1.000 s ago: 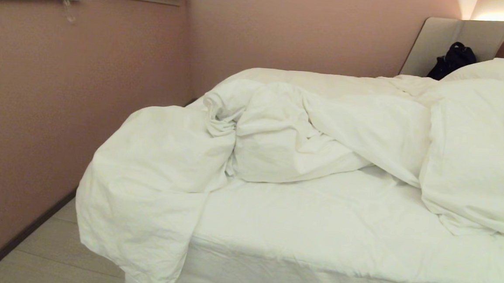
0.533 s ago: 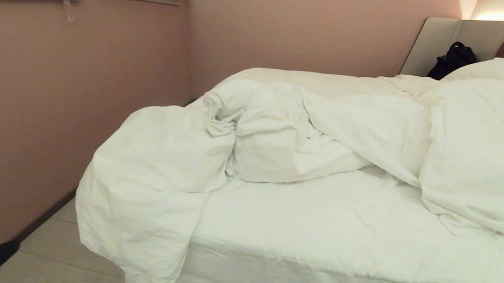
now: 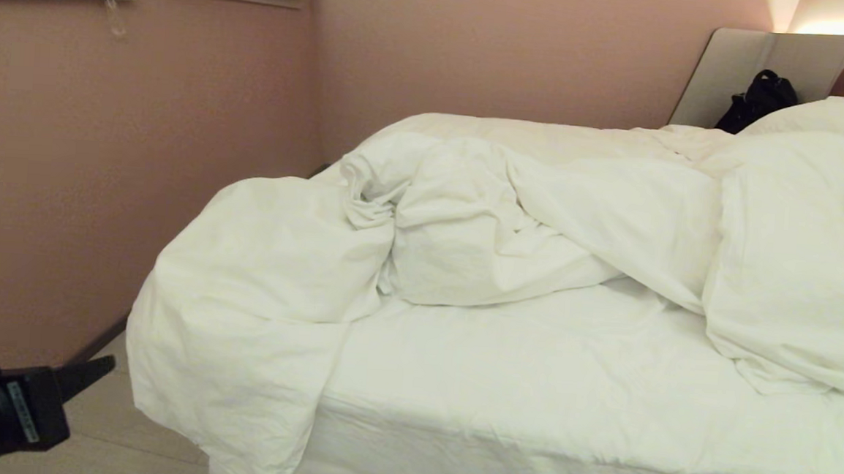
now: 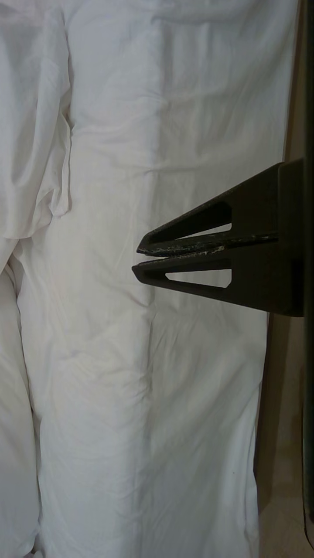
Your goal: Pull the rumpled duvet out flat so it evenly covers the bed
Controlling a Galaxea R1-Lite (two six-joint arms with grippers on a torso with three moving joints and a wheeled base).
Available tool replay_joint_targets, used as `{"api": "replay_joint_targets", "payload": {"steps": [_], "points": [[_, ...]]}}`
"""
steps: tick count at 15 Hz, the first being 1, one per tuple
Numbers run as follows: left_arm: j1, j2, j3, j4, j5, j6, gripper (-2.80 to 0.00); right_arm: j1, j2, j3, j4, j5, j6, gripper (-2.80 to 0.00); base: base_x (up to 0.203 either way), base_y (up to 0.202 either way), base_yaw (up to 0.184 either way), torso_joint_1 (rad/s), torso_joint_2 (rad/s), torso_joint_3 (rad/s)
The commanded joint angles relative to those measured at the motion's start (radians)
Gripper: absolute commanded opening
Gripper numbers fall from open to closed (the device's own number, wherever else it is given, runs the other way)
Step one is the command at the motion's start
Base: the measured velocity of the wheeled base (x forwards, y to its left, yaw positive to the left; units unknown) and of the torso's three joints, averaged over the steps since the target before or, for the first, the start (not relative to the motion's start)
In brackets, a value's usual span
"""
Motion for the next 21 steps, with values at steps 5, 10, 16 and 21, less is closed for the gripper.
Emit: {"api": "replay_joint_targets", "payload": {"steps": [5, 10, 16, 21], "points": [[-0.074, 0.204, -0.01, -0.004, -0.038, 0.089, -2.8, 0.0, 0.001, 0.0, -0.001, 0.0, 0.0, -2.8, 0.0, 0.0, 0.0, 0.0, 0.0, 0.0], [-0.138, 0.261, 0.018, -0.005, -0.038, 0.132, -2.8, 0.0, 0.001, 0.0, -0.001, 0.0, 0.0, -2.8, 0.0, 0.0, 0.0, 0.0, 0.0, 0.0], [-0.207, 0.324, 0.017, -0.076, -0.007, 0.141, -2.8, 0.0, 0.001, 0.0, -0.001, 0.0, 0.0, -2.8, 0.0, 0.0, 0.0, 0.0, 0.0, 0.0], [-0.252, 0.573, -0.026, -0.24, 0.067, 0.144, -2.8, 0.0, 0.001, 0.0, -0.001, 0.0, 0.0, -2.8, 0.0, 0.0, 0.0, 0.0, 0.0, 0.0]]}}
